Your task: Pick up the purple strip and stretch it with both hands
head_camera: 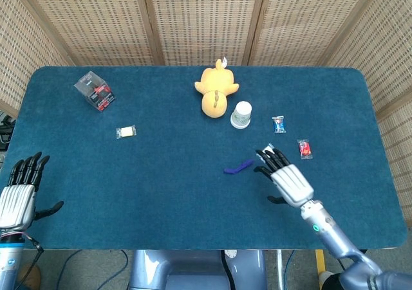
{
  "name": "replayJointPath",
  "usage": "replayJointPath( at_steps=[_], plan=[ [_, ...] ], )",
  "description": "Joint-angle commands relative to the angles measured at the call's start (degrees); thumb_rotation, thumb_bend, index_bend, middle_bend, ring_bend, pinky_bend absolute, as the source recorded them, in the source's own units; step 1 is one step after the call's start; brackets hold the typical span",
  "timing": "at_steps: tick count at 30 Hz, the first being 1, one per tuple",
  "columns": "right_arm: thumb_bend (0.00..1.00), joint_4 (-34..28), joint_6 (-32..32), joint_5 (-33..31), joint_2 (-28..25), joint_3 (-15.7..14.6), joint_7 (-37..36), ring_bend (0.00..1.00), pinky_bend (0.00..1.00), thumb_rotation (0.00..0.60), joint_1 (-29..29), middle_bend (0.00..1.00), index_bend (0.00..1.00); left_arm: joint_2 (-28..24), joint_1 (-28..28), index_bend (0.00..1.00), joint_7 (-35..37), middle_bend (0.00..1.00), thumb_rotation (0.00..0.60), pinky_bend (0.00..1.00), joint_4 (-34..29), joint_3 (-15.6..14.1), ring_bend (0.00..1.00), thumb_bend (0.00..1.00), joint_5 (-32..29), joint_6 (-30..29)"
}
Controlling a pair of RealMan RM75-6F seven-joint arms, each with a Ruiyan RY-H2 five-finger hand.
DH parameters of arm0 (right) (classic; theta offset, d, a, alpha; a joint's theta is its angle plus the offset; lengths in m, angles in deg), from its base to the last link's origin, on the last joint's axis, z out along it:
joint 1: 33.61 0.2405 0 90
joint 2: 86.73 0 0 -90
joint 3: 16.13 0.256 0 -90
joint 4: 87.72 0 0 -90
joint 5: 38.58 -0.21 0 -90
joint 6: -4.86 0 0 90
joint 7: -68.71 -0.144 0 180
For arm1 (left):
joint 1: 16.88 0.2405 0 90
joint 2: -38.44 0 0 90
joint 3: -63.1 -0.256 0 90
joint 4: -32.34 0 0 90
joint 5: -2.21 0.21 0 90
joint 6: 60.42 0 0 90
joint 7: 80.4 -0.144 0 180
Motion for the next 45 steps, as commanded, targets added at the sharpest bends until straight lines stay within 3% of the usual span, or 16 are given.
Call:
replayJointPath(
  at_steps=[1, 7, 15, 33, 45],
  plan=[
    [0.25, 2.87, 6.22, -3.89, 3.38, 3.23, 0.87, 0.00, 0.00, 0.600, 4.79, 0.06, 0.38, 0.38, -0.20, 0.00, -0.30, 0.00, 0.600, 0.00, 0.34, 0.25, 0.00, 0.00, -0.39, 0.65],
    [0.36, 12.19, 12.60, -8.80, 10.79, 5.34, 5.14, 0.00, 0.00, 0.600, 9.40, 0.08, 0.43, 1.83, -1.21, 0.00, -0.46, 0.00, 0.600, 0.00, 2.71, 0.68, 0.00, 0.00, -0.97, 3.21],
    [0.47, 19.33, 15.83, -10.23, 15.39, 4.55, 5.14, 0.00, 0.00, 0.600, 11.34, 0.08, 0.46, 2.36, -1.36, 0.00, 0.85, 0.00, 0.600, 0.00, 4.10, 1.64, 0.00, 0.00, -1.50, 3.61],
    [0.48, 27.34, 16.68, -8.83, 20.07, 3.38, 3.98, 0.00, 0.00, 0.600, 13.72, 0.09, 0.48, 3.01, -1.79, 0.00, 0.02, 0.00, 0.600, 0.00, 4.40, 2.20, 0.00, 0.00, -2.79, 5.51],
    [0.50, 29.53, 16.63, -9.14, 20.78, 3.39, 3.68, 0.00, 0.00, 0.600, 14.16, 0.10, 0.51, 3.04, -1.78, 0.00, -0.14, 0.00, 0.600, 0.00, 4.12, 2.25, 0.00, 0.00, -2.71, 5.75]
  ],
)
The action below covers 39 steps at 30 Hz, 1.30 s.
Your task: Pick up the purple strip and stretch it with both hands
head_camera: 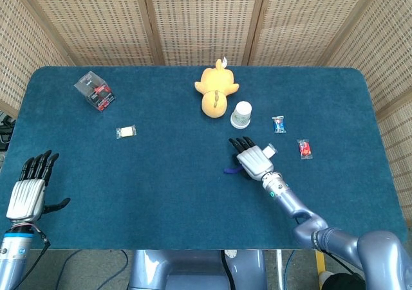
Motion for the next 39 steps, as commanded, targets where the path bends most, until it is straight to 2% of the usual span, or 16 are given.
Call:
replayJointPath(
  at_steps=[1, 26, 35, 39],
  plan=[
    [0.50, 0.10, 0.06, -0.18, 0.15, 0.08, -0.04, 0.00, 0.00, 0.600, 0.07, 0.10, 0.51, 0.00, 0.05, 0.00, -0.02, 0.00, 0.600, 0.00, -0.02, 0.01, 0.00, 0.00, 0.02, -0.05],
    [0.56, 0.83, 2.22, -3.16, 0.94, 0.63, 1.63, 0.00, 0.00, 0.600, 0.62, 0.10, 0.54, 0.02, 0.00, 0.00, 0.05, 0.00, 0.600, 0.00, 0.06, 0.02, 0.00, 0.00, -0.02, 0.64],
    [0.58, 0.79, 2.56, -4.21, 1.33, 1.35, -0.49, 0.00, 0.00, 0.600, 0.54, 0.12, 0.61, 0.16, -0.08, 0.00, -0.05, 0.00, 0.600, 0.00, 0.22, 0.00, 0.00, 0.00, -0.14, 0.97],
    [0.59, -1.07, 2.90, -5.51, 0.78, 2.48, -3.11, 0.00, 0.00, 0.600, 0.29, 0.12, 0.62, 0.21, -0.13, 0.00, -0.09, 0.00, 0.600, 0.00, 0.27, -0.01, 0.00, 0.00, -0.15, 1.11]
  ],
)
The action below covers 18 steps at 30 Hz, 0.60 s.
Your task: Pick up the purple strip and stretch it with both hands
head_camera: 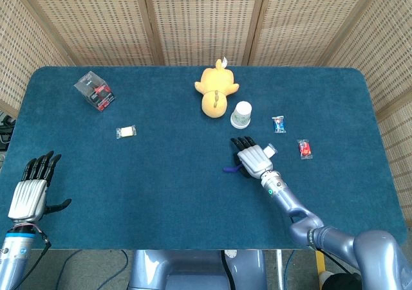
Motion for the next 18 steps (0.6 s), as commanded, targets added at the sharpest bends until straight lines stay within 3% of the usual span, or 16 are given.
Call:
replayJointPath(
  at_steps=[1, 12, 18],
  plan=[
    [0.59, -1.39, 0.25, -0.88, -0.52, 0.78, -1.34, 0.00, 0.00, 0.600, -0.16, 0.12, 0.62, 0.02, -0.03, 0.00, -0.01, 0.00, 0.600, 0.00, 0.03, 0.00, 0.00, 0.00, -0.01, 0.06],
    [0.60, -8.27, 0.02, -4.74, -2.81, 3.27, -1.59, 0.00, 0.00, 0.600, -0.65, 0.14, 0.63, 0.08, -0.37, 0.00, -0.17, 0.00, 0.600, 0.00, 0.22, -0.15, 0.00, 0.00, 0.36, 0.60],
    [0.60, -14.41, 0.68, -10.22, -4.56, 5.86, -0.38, 0.00, 0.00, 0.600, -0.75, 0.15, 0.63, -0.10, -1.96, 0.00, -1.39, 0.00, 0.600, 0.00, 0.51, -0.06, 0.00, 0.00, 1.80, 2.00]
  ],
)
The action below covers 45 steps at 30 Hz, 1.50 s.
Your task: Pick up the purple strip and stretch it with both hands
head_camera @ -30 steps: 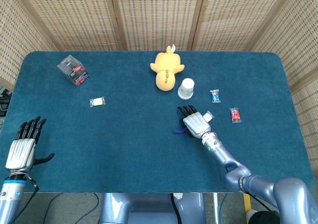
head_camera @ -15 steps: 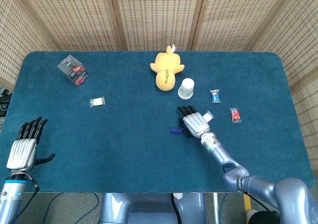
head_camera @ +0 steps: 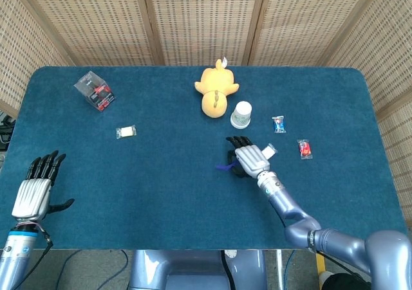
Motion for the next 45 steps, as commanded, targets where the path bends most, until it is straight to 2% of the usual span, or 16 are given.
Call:
replayJointPath(
  at_steps=[1, 6, 11, 14, 21, 28, 36, 40, 45],
  plan=[
    [0.60, -4.19, 0.52, -3.96, -1.36, 2.02, 0.99, 0.00, 0.00, 0.600, 0.00, 0.15, 0.63, -0.20, -1.41, 0.00, -1.19, 0.00, 0.600, 0.00, 0.20, 0.16, 0.00, 0.00, 1.03, 1.32],
    [0.60, -9.91, 0.55, -9.92, -2.66, 4.46, 3.39, 0.00, 0.00, 0.600, 0.96, 0.16, 0.63, 0.05, -6.28, 0.00, -3.03, 0.00, 0.600, 0.00, 0.95, 1.32, 0.00, 0.00, 5.71, 4.17],
    [0.60, -13.20, 0.01, -14.65, -3.08, 5.73, 5.82, 0.00, 0.00, 0.600, 2.00, 0.16, 0.63, 0.80, -10.49, 0.00, -1.62, 0.00, 0.600, 0.00, 2.01, 2.24, 0.00, 0.00, 8.53, 7.37],
    [0.60, -15.58, -0.50, -19.08, -2.88, 7.07, 7.84, 0.00, 0.00, 0.600, 3.55, 0.16, 0.63, 2.77, -16.22, 0.00, -0.56, 0.00, 0.600, 0.00, 2.33, 4.45, 0.00, 0.00, 10.52, 11.71],
    [0.60, -17.76, -1.96, -28.42, -2.03, 8.09, 11.89, 0.00, 0.00, 0.600, 6.60, 0.16, 0.63, 7.14, -24.02, 0.12, 1.04, 0.00, 0.600, 0.00, 4.99, 6.85, 0.00, 0.00, 9.33, 19.15],
    [0.60, -18.51, -2.93, -31.44, -1.51, 8.41, 13.28, 0.00, 0.00, 0.600, 8.28, 0.17, 0.63, 12.16, -28.26, 0.24, 2.68, 0.00, 0.600, 0.00, 7.91, 8.87, 0.00, 0.01, 7.79, 21.41],
    [0.60, -19.84, -4.93, -33.86, -1.17, 8.08, 14.90, 0.00, 0.00, 0.600, 9.80, 0.17, 0.63, 21.58, -33.49, 0.41, 1.25, 0.00, 0.600, 0.00, 15.21, 10.45, 0.00, 0.12, 6.41, 21.76],
    [0.60, -20.31, -5.32, -34.18, -1.30, 7.69, 14.94, 0.00, 0.00, 0.600, 10.03, 0.17, 0.63, 23.98, -34.54, 0.45, -0.21, 0.00, 0.600, 0.00, 17.39, 10.20, 0.00, 0.19, 6.55, 20.45],
    [0.60, -20.73, -5.37, -34.12, -1.41, 7.25, 14.47, 0.00, 0.00, 0.600, 10.09, 0.17, 0.63, 26.44, -35.64, 0.48, -0.75, 0.00, 0.600, 0.00, 18.91, 10.43, 0.00, 0.19, 5.97, 19.22]
  ],
)
